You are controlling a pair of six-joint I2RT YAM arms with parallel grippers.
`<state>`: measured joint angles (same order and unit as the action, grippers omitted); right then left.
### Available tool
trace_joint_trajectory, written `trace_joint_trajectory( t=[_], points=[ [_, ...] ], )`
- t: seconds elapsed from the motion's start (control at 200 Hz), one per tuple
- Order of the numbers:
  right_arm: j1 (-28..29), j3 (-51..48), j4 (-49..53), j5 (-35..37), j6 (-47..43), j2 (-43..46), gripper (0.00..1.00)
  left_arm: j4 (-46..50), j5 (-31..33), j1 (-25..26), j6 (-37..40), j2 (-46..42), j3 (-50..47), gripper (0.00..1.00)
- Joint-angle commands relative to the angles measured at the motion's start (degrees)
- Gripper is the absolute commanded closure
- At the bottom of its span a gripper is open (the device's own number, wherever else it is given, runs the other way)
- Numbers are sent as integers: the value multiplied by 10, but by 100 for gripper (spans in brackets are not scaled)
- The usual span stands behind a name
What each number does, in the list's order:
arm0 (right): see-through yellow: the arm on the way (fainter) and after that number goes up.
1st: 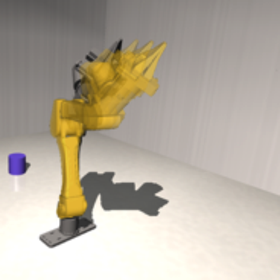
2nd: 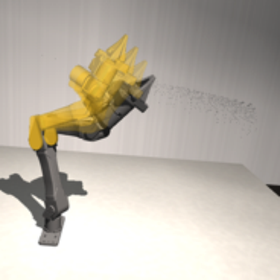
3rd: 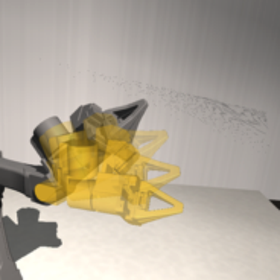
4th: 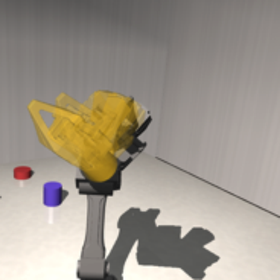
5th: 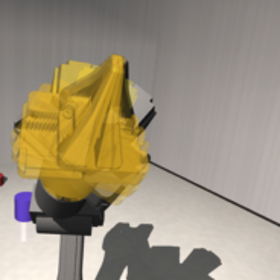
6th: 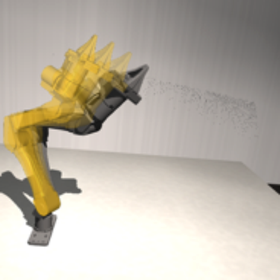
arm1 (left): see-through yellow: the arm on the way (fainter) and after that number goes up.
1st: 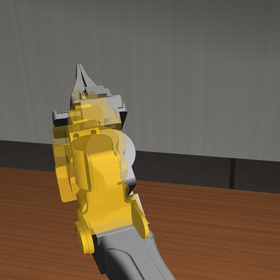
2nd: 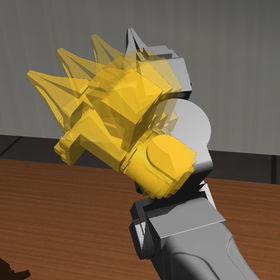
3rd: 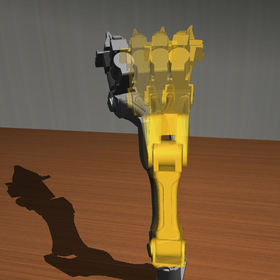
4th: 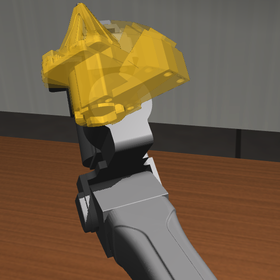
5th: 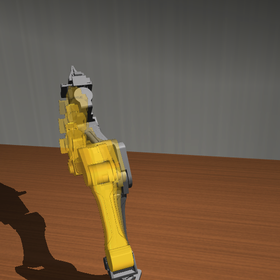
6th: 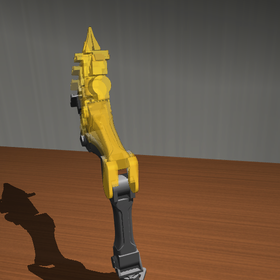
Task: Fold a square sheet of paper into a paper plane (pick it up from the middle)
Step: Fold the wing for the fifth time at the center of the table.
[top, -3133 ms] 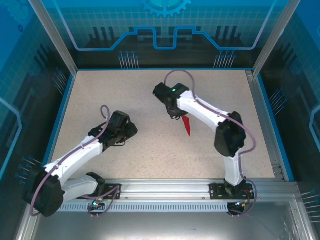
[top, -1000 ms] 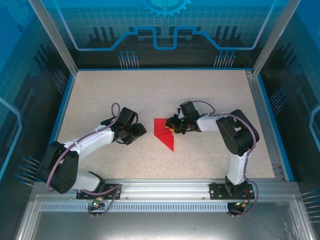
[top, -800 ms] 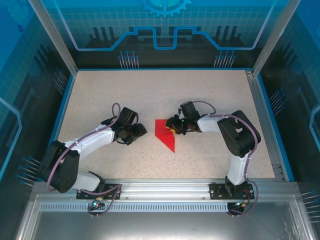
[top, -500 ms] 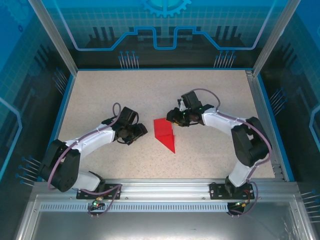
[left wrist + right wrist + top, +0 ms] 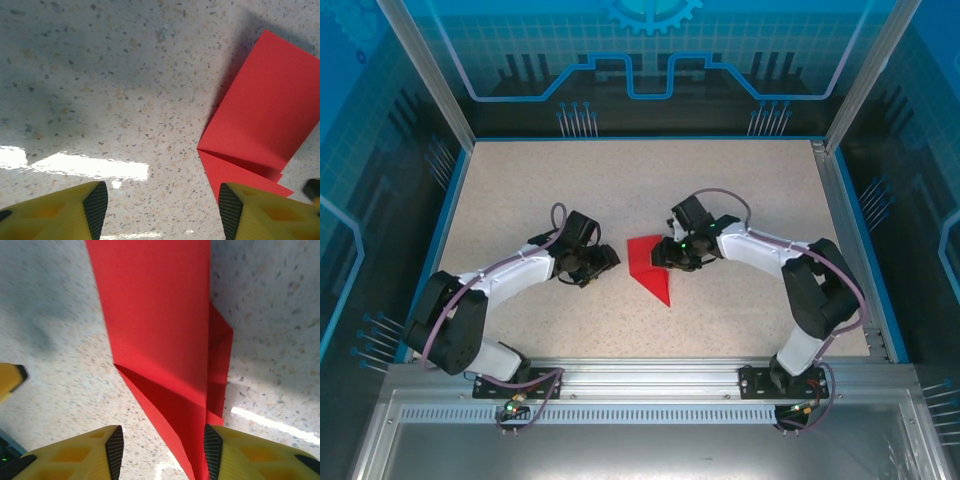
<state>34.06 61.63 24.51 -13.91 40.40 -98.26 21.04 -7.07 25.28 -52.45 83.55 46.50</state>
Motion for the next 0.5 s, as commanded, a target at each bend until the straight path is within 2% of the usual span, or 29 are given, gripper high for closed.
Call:
trace_joint_trajectory(
  t=[0.0,0.095,0.24,0.385,0.495],
  points=[
    [18,30,45,24,-20,-30,53,-4,-24,-4,13,8,16,36],
    [22,40,62,44,-17,-40,58,-4,-26,-4,15,8,15,36],
    [23,40,68,64,-11,-21,58,-4,-26,-4,15,5,10,36],
    [22,41,63,54,-19,-22,51,-3,-26,-4,16,7,10,36],
    [24,49,56,32,-23,-55,50,-2,-28,-4,16,9,10,36]
  ],
)
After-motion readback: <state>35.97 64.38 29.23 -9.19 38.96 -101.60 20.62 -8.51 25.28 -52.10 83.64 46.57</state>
